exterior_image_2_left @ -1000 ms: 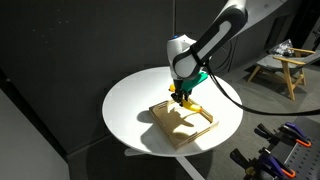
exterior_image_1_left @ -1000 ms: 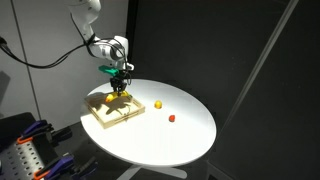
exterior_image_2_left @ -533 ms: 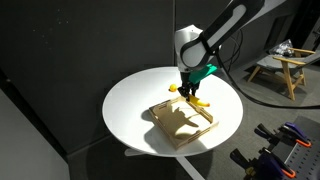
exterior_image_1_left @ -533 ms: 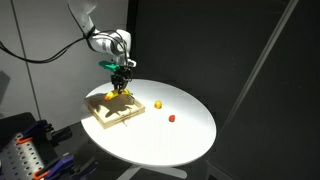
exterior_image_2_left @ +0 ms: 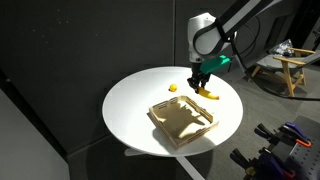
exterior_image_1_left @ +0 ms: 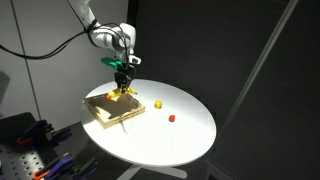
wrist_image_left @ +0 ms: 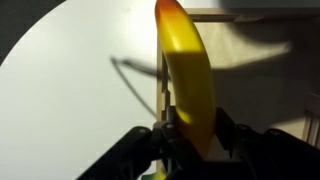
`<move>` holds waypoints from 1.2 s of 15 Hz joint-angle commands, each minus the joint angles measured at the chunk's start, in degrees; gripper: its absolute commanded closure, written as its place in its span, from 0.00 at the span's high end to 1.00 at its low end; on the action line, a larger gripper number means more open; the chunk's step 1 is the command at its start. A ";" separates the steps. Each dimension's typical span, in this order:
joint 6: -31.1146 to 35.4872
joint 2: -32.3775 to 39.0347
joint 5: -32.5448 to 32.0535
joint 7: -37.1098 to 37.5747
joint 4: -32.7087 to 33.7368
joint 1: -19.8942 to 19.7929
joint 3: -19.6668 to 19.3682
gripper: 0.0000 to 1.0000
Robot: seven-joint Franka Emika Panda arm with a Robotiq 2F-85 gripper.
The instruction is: Put the banana on the table
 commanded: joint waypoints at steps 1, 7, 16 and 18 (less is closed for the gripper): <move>0.96 -4.67 1.05 -1.30 -3.82 -2.74 0.16 0.16; 2.71 -5.28 0.71 -2.07 -4.53 -6.43 -0.98 0.16; 7.99 -0.27 1.38 -5.08 -3.15 -10.32 -2.45 0.16; 8.87 1.20 1.53 -5.62 -2.66 -10.83 -2.68 0.16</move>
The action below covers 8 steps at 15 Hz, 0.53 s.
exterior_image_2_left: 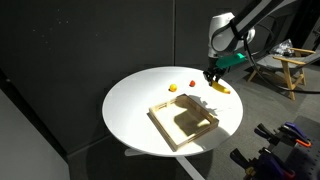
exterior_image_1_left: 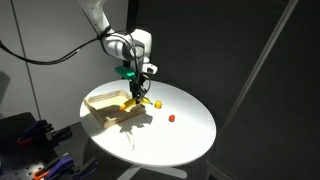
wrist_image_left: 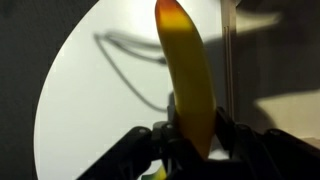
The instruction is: Put the banana on the table
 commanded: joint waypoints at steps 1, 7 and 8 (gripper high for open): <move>1.66 2.48 1.61 -2.97 1.35 -1.20 -0.29 0.16; 4.50 6.95 2.26 -4.61 3.20 -1.95 -0.44 0.16; 4.87 7.62 2.25 -4.76 3.56 -1.97 -0.48 0.16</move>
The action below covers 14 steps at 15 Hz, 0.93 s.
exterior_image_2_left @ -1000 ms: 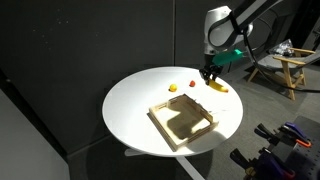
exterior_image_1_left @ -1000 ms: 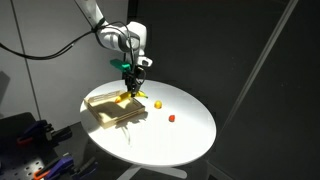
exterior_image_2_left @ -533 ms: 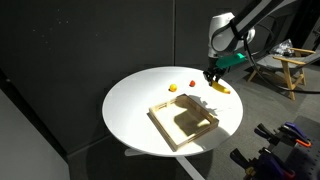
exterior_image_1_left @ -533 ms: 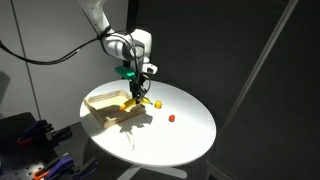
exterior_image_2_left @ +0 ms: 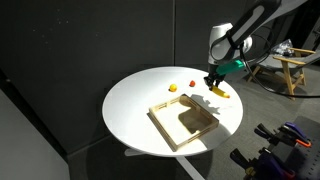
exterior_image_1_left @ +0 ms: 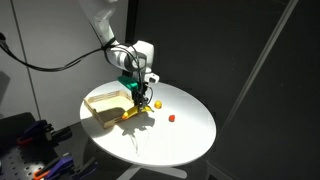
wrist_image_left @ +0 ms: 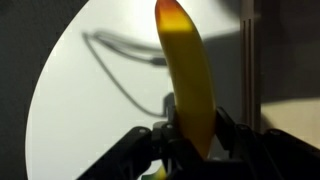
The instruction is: Put the banana on the table
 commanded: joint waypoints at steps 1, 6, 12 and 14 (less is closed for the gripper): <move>1.00 2.65 1.57 -2.70 2.53 -0.79 0.06 0.16; 1.90 5.74 1.58 -3.36 4.82 -1.24 -0.33 0.16; 2.17 8.55 1.37 -4.30 6.98 -1.88 -0.87 0.16; 2.44 9.56 1.24 -4.56 7.38 -1.91 -0.98 0.16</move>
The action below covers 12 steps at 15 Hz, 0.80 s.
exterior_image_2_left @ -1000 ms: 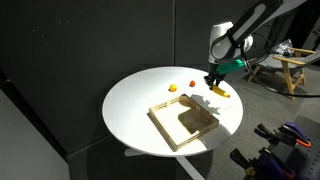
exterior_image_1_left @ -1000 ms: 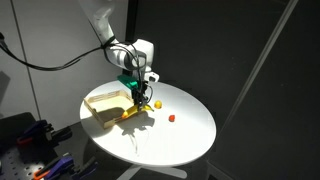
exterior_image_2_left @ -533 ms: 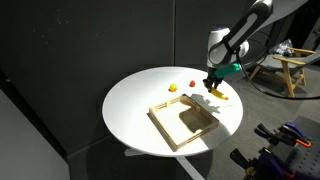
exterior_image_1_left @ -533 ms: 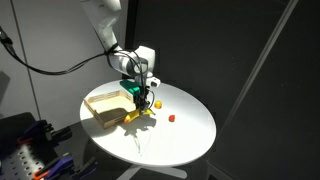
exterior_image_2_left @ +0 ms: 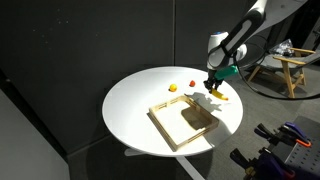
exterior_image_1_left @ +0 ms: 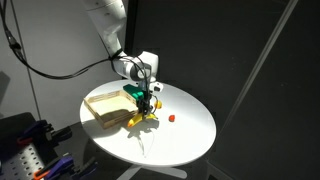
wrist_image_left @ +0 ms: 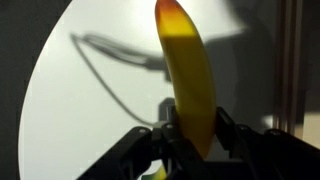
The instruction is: Put the banana on the table
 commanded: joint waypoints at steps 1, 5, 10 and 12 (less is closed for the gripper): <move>0.76 2.05 1.07 -2.56 1.86 -0.73 0.10 0.16; 1.04 4.34 1.08 -2.71 2.82 -0.54 0.15 0.16; 1.06 7.10 0.99 -2.48 4.34 -0.36 -0.06 0.16; 1.00 7.90 0.96 -2.43 4.85 -0.33 -0.14 0.16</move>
